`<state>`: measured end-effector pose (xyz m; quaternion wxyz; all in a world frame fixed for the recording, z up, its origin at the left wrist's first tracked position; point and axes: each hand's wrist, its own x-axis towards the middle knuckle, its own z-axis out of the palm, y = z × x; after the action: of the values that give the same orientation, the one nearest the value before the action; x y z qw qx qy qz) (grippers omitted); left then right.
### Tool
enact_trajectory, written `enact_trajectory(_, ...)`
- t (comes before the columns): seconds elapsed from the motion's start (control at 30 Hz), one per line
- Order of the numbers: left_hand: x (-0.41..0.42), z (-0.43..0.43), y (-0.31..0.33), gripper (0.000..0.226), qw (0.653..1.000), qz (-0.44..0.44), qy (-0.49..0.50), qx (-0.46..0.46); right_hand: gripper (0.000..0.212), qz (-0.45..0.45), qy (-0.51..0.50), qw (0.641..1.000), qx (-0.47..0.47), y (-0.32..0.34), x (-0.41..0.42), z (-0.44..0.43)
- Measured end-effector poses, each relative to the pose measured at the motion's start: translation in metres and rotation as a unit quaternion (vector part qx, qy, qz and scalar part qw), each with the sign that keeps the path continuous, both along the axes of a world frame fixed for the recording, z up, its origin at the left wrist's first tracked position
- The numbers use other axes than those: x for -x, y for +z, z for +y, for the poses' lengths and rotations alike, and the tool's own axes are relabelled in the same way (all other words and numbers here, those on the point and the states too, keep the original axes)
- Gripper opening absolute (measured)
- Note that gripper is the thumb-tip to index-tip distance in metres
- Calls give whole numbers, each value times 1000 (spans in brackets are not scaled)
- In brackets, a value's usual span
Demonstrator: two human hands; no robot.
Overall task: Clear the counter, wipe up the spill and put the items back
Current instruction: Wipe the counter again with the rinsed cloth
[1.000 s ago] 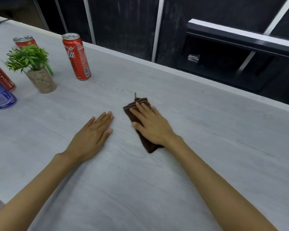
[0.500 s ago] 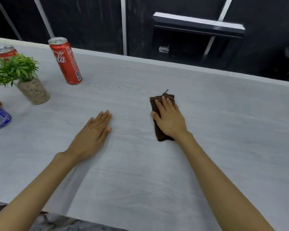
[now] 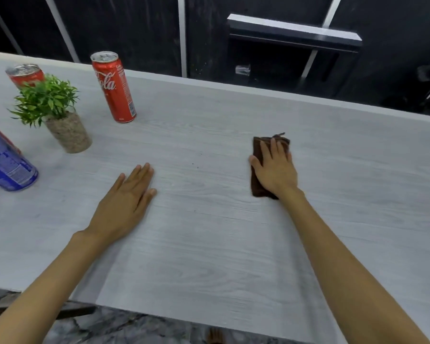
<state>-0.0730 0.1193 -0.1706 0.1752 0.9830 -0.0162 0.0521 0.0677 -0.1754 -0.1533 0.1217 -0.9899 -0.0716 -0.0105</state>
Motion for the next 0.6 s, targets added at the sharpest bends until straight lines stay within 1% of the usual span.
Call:
enact_trajectory(0.1, 0, 0, 1, 54, 1000, -6, 22, 12, 60, 8, 82, 996, -14, 0, -5, 84)
enact_trajectory(0.2, 0, 4, 4, 52, 996, -9, 80, 27, 59, -6, 233, 972, -31, -7, 39, 139)
enact_trajectory(0.27, 1, 12, 5, 53, 994, 6, 108, 16, 58, -11, 318, 947, -35, -11, 68, 134)
enact_trajectory(0.33, 1, 18, 5, 54, 993, 20, 117, 8, 57, -11, 362, 931, -30, -13, 63, 103)
enact_trajectory(0.4, 1, 17, 5, 54, 992, 21, 126, 15, 56, -15, 342, 939, -23, -10, 28, 64)
enact_trajectory(0.5, -1, 16, 4, 53, 989, 9, 145, 18, 57, 9, 232, 973, -12, -3, -54, 17)
enact_trajectory(0.6, 0, 17, 1, 57, 988, 5, 151, 10, 58, 16, 169, 985, 7, 1, -127, 21)
